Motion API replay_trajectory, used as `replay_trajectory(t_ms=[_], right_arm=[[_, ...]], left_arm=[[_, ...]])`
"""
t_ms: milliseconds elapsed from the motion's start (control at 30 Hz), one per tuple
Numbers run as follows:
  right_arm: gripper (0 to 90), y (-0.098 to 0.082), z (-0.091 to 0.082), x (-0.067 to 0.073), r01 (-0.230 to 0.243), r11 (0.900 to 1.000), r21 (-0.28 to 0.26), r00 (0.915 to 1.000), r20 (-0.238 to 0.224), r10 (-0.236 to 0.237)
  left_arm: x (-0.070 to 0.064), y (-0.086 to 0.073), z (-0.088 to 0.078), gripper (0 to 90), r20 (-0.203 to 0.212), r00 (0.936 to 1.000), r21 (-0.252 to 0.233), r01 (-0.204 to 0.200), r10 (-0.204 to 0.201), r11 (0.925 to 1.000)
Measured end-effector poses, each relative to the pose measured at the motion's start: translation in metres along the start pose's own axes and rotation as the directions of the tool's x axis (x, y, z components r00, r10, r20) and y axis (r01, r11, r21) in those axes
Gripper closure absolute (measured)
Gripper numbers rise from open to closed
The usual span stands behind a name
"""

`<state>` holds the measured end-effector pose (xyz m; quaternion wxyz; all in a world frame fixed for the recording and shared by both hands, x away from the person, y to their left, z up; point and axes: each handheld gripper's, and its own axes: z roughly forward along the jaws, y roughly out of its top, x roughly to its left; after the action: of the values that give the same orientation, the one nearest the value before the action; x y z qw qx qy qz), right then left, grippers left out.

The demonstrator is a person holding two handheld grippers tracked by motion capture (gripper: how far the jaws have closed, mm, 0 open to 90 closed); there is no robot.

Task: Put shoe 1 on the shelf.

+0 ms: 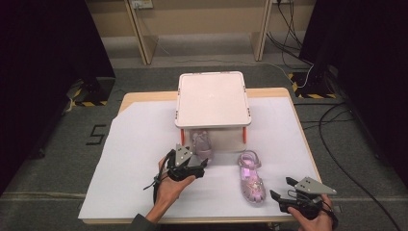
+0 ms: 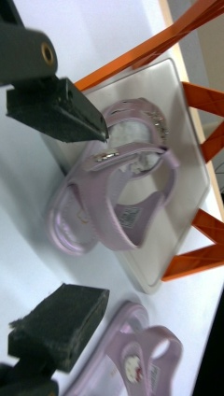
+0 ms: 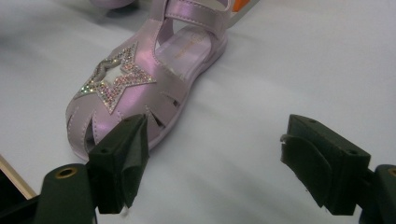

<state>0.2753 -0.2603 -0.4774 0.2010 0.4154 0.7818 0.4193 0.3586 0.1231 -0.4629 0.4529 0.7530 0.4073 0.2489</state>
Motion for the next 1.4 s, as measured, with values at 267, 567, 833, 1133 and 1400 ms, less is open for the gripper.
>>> replay_trajectory(t_ms=[267, 567, 833, 1133, 1400], right_arm=[[23.0, 0.0, 0.0, 0.0, -0.001, 1.0, 0.001, 1.0, -0.002, 0.001], [23.1, 0.0, 0.0, 0.0, 0.0, 1.0, 0.0, 1.0, -0.002, 0.0], [23.1, 0.0, 0.0, 0.0, 0.0, 1.0, 0.0, 1.0, -0.001, 0.0], [23.1, 0.0, 0.0, 0.0, 0.002, 1.0, -0.001, 1.0, 0.0, -0.002], [23.1, 0.0, 0.0, 0.0, 0.003, 1.0, -0.001, 1.0, 0.0, -0.003]], left_arm=[[-0.004, -0.004, 0.008, 17.1, 0.003, 0.9999, 0.015, -0.013, 0.013, 0.9998], [-0.009, -0.007, 0.019, 16.3, -0.006, 0.9995, 0.046, -0.031, 0.032, 0.9985], [-0.009, -0.01, 0.026, 23.1, -0.058, 0.9962, 0.085, -0.06, 0.065, 0.9946], [0.0, -0.01, 0.023, 30.1, -0.066, 0.9966, 0.092, -0.043, 0.049, 0.9948], [0.01, -0.009, 0.026, 31.4, -0.107, 0.993, 0.101, -0.038, 0.049, 0.9941]])
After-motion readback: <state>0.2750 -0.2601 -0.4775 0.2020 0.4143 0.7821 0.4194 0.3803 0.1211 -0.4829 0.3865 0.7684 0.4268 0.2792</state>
